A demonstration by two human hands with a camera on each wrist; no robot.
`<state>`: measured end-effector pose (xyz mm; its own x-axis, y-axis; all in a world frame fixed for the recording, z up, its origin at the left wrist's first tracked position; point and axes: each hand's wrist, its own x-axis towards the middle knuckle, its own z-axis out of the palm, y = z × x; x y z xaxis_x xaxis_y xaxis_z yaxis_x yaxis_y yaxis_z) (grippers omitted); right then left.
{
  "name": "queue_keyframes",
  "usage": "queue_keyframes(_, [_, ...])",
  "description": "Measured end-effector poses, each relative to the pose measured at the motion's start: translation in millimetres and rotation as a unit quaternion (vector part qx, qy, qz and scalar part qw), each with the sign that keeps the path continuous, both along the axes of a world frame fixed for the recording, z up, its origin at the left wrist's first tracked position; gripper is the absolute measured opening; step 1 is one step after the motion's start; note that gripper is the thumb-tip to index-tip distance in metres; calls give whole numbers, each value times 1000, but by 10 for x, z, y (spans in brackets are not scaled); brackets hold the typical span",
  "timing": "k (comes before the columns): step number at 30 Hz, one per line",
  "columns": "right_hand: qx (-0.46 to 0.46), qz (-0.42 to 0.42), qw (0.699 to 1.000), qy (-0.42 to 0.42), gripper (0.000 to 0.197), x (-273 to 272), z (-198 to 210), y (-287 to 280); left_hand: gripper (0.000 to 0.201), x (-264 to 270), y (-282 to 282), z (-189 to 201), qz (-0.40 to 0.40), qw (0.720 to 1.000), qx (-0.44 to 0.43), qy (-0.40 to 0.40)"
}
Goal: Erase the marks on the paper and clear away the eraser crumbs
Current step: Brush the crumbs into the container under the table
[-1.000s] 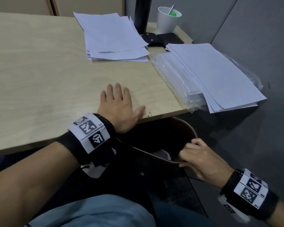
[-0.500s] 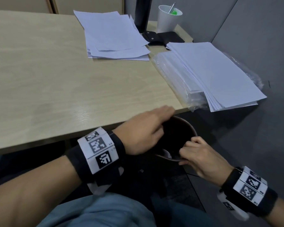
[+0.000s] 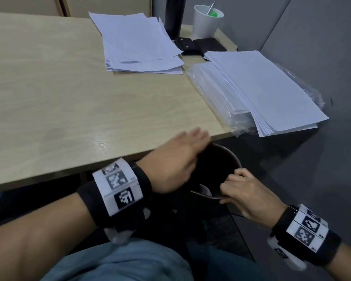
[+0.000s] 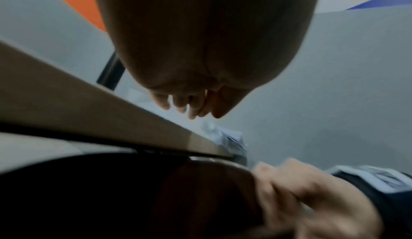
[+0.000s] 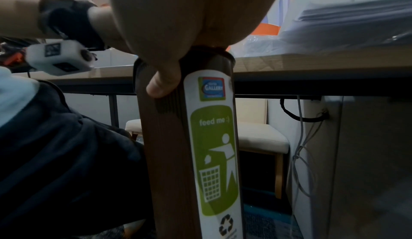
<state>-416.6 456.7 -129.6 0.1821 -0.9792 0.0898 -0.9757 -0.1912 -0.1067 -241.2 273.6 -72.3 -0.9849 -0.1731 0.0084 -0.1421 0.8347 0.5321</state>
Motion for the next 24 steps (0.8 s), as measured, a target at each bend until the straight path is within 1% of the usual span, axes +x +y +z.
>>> queue_keyframes(1, [1, -3, 1000, -1, 27, -5, -10, 5, 58, -5, -114, 26, 37, 999, -18, 16])
queue_keyframes(2, [2, -4, 1000, -1, 27, -8, -20, 5, 62, -12, -239, 51, 77, 996, -51, 8])
queue_keyframes(3, [2, -4, 1000, -2, 26, -10, -27, 4, 64, -28, -363, 67, 122, 988, -88, -32])
queue_keyframes(4, [1, -3, 1000, -3, 26, -10, -31, 2, 62, -56, -455, 73, 164, 976, -113, -90])
queue_keyframes(5, [-1, -2, 1000, -4, 26, -12, -34, -2, 60, -93, -499, 73, 191, 964, -119, -141])
queue_keyframes(6, [-3, -2, 1000, -3, 27, -12, -35, -3, 61, -135, -487, 64, 202, 958, -110, -173])
queue_keyframes(8, [-6, -2, 1000, -3, 28, -8, -39, 2, 67, -206, -348, -8, 180, 957, -114, -195])
queue_keyframes(9, [-8, -2, 1000, -4, 28, -12, -40, 8, 70, -219, -244, -48, 149, 963, -131, -184])
queue_keyframes(11, [-9, -4, 1000, -1, 29, -29, -34, 9, 70, -211, -32, -98, 44, 979, -146, -133])
queue_keyframes(12, [-10, -4, 1000, 1, 28, -34, -25, 7, 66, -189, 53, -89, -17, 985, -126, -114])
queue_keyframes(13, [-10, -3, 1000, 3, 27, -38, -17, 8, 62, -160, 117, -54, -62, 989, -79, -107])
queue_keyframes(14, [-10, -1, 1000, 3, 24, -36, -8, 8, 58, -135, 143, -3, -83, 991, -18, -102])
queue_keyframes(15, [-8, -1, 1000, 1, 22, -35, -2, 11, 55, -115, 126, 48, -82, 993, 28, -76])
queue_keyframes(16, [-6, -3, 1000, -2, 21, -35, 5, 16, 55, -98, 96, 97, -60, 997, 44, -37])
queue_keyframes(17, [-4, -6, 1000, -4, 21, -35, 11, 21, 57, -98, 25, 107, -26, 999, 36, -1])
queue_keyframes(18, [-2, -9, 1000, -5, 21, -34, 13, 22, 59, -106, -60, 105, 12, 1000, 20, 16])
queue_keyframes(19, [-3, -11, 1000, -5, 20, -32, 14, 27, 65, -116, -169, 85, 55, 998, -2, 10])
queue_keyframes(20, [-3, -11, 1000, -5, 19, -30, 12, 27, 74, -123, -268, 57, 102, 994, -31, -22])
queue_keyframes(21, [-4, -10, 1000, -6, 19, -30, 8, 27, 80, -127, -327, 20, 146, 985, -61, -68])
queue_keyframes(22, [-2, -9, 1000, -6, 19, -33, 7, 22, 80, -114, -335, -11, 164, 976, -88, -111])
queue_keyframes(23, [0, -10, 1000, -4, 20, -37, 3, 17, 78, -96, -287, -40, 145, 972, -119, -142])
queue_keyframes(24, [3, -12, 1000, -2, 21, -40, -1, 9, 75, -78, -194, -64, 89, 975, -142, -147])
